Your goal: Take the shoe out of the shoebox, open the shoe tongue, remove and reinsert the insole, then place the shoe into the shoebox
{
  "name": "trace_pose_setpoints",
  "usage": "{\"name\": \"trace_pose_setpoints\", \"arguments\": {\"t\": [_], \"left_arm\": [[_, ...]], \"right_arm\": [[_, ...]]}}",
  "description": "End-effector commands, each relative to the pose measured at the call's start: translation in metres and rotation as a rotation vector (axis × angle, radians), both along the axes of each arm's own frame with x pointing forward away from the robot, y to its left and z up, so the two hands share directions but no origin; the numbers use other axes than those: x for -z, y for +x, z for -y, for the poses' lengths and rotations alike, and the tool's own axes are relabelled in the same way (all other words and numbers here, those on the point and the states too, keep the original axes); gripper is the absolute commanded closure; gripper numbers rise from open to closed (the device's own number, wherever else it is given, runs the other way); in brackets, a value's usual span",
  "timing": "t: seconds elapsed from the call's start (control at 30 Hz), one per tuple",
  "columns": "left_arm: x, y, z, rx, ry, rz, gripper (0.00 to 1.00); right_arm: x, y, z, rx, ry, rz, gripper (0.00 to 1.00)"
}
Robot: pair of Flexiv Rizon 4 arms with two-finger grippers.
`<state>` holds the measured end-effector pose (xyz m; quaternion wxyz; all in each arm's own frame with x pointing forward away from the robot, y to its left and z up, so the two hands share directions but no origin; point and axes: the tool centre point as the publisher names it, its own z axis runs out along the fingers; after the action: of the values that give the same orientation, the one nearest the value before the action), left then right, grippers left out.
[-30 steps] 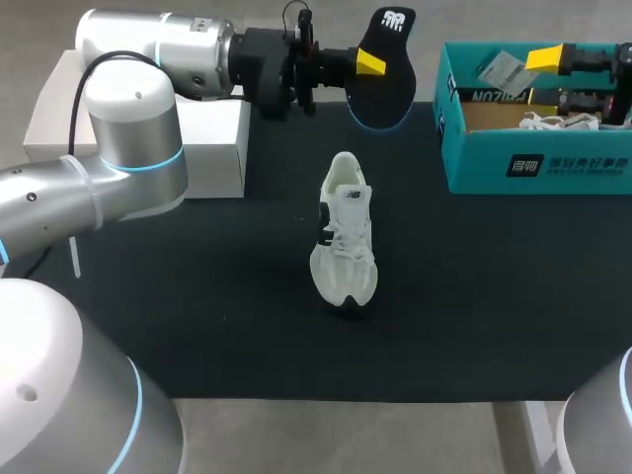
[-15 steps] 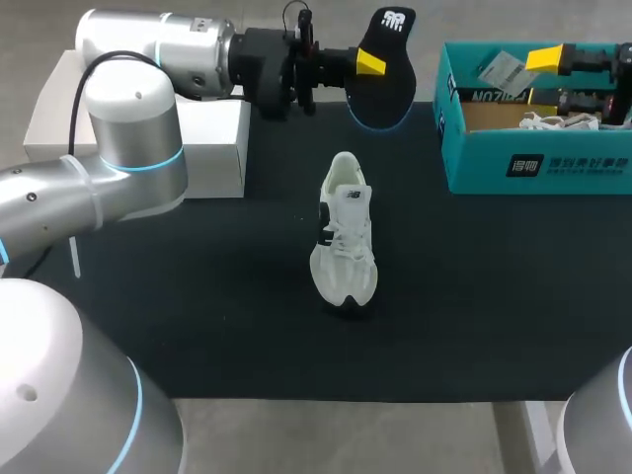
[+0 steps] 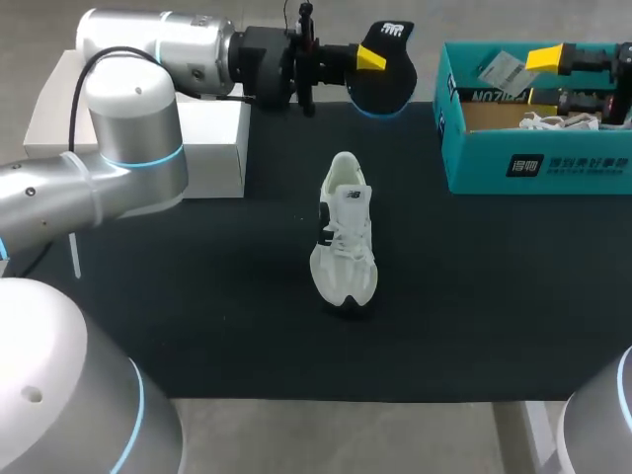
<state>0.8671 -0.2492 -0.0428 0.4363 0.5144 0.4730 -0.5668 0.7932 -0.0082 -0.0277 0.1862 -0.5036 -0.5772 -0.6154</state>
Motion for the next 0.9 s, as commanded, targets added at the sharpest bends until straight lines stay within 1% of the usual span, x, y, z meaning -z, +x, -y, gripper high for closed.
{"name": "trace_pose_setpoints", "arguments": {"t": [0.03,0.07,0.1,0.13,0.17,0.8,0.83,0.87,0.9], "left_arm": [[-0.0085,0.0061,-0.003,0.032,0.193,-0.398,1.0],[-0.0068,0.0071,-0.0034,0.124,0.226,-0.482,1.0],[-0.0071,0.0071,-0.0057,0.172,0.247,-0.532,1.0],[-0.0038,0.0104,-0.0055,0.165,0.308,-0.576,1.0],[-0.0016,0.013,-0.0065,0.247,0.299,-0.587,1.0],[-0.0016,0.013,-0.0065,0.247,0.299,-0.587,1.0],[-0.0027,0.0117,-0.0091,0.268,0.267,-0.666,1.0],[-0.0045,0.0125,-0.0104,0.168,0.29,-0.728,1.0],[-0.0056,0.0118,-0.0125,0.157,0.302,-0.796,1.0]], "right_arm": [[0.0007,0.0003,-0.0015,0.002,0.0,0.0,0.0],[0.0007,0.0003,-0.0015,0.002,0.0,0.0,0.0],[0.0007,0.0003,-0.0015,0.002,0.0,0.0,0.0],[0.0007,0.0003,-0.0015,0.002,0.0,0.0,0.0],[0.0007,0.0003,-0.0015,0.002,0.0,0.0,0.0],[0.0007,0.0003,-0.0015,0.002,0.0,0.0,0.0],[0.0007,0.0003,-0.0015,0.002,0.0,0.0,0.0],[0.0007,0.0003,-0.0015,0.002,0.0,0.0,0.0],[0.0007,0.0003,-0.0015,0.002,0.0,0.0,0.0]]}}
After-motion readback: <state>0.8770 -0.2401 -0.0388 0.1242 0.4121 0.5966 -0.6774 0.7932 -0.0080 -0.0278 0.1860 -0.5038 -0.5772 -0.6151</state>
